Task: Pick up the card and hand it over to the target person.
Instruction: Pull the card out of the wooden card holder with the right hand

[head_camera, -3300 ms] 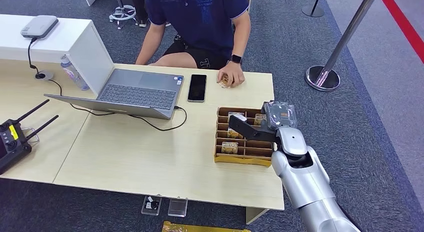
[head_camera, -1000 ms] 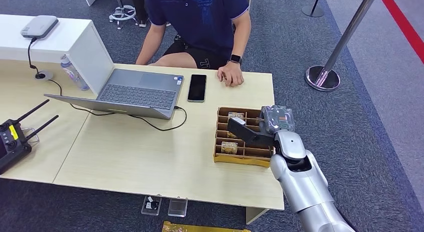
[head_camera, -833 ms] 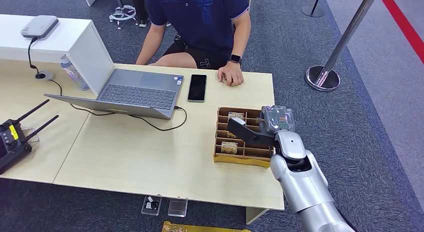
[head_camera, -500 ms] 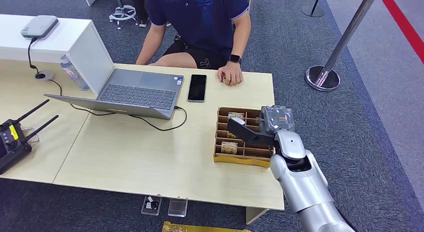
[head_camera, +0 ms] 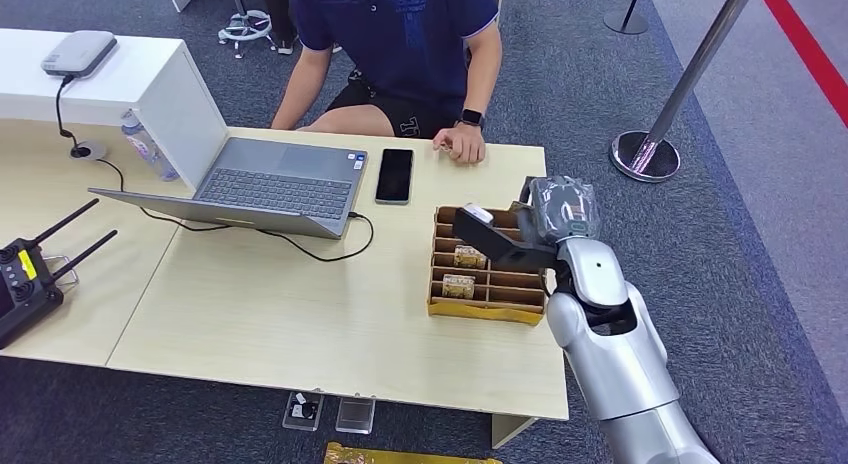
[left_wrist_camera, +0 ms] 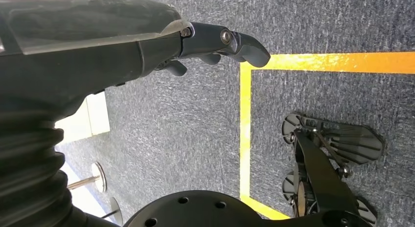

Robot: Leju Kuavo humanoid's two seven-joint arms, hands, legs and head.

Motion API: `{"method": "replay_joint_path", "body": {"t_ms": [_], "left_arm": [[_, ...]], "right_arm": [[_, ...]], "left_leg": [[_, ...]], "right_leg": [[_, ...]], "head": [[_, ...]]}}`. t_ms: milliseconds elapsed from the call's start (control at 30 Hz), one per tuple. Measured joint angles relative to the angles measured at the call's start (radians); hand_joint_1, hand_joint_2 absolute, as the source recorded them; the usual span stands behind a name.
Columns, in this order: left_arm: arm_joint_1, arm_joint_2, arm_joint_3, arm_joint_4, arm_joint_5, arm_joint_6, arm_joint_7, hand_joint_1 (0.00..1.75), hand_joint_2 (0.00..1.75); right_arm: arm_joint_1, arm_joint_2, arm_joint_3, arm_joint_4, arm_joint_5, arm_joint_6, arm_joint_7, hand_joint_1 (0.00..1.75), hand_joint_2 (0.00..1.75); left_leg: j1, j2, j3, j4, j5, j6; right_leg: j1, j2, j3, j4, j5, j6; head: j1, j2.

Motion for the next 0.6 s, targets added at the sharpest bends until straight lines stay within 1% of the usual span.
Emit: {"method": "replay_joint_path", "body": {"t_ms": [167,233,467,600], "left_arm": [[-0.001,-0.001,0.003,0.000,-0.008,0.002,0.000,0.00,1.75],[-0.002,0.000,0.003,0.001,-0.010,0.002,-0.001,0.00,1.75],[-0.005,0.003,-0.005,0.003,-0.026,-0.003,0.005,0.00,1.75],[-0.006,0.003,-0.008,0.003,-0.032,-0.006,0.005,0.00,1.75]], "right_arm": [[-0.061,0.009,0.011,0.037,-0.024,0.007,-0.007,1.75,1.75],[-0.093,0.019,0.014,0.088,-0.031,0.010,-0.008,1.75,1.75],[-0.257,0.089,0.008,0.359,-0.065,-0.020,-0.027,1.75,1.75],[-0.321,0.122,-0.002,0.482,-0.068,-0.046,-0.026,1.75,1.75]], "left_leg": [[0.000,0.001,0.000,0.000,0.000,0.000],[0.000,0.001,0.000,0.000,0.000,0.000],[0.000,0.003,0.001,0.000,0.000,0.000],[0.000,0.003,0.001,0.000,0.000,0.000]], "right_leg": [[0.000,0.001,0.000,0.001,0.000,0.000],[0.000,0.001,0.000,0.000,0.000,0.000],[0.000,0.003,0.000,0.001,0.001,0.000],[0.000,0.003,0.000,0.001,0.001,0.000]], "head": [[0.000,0.000],[0.000,0.000],[0.000,0.000],[0.000,0.000]]}}
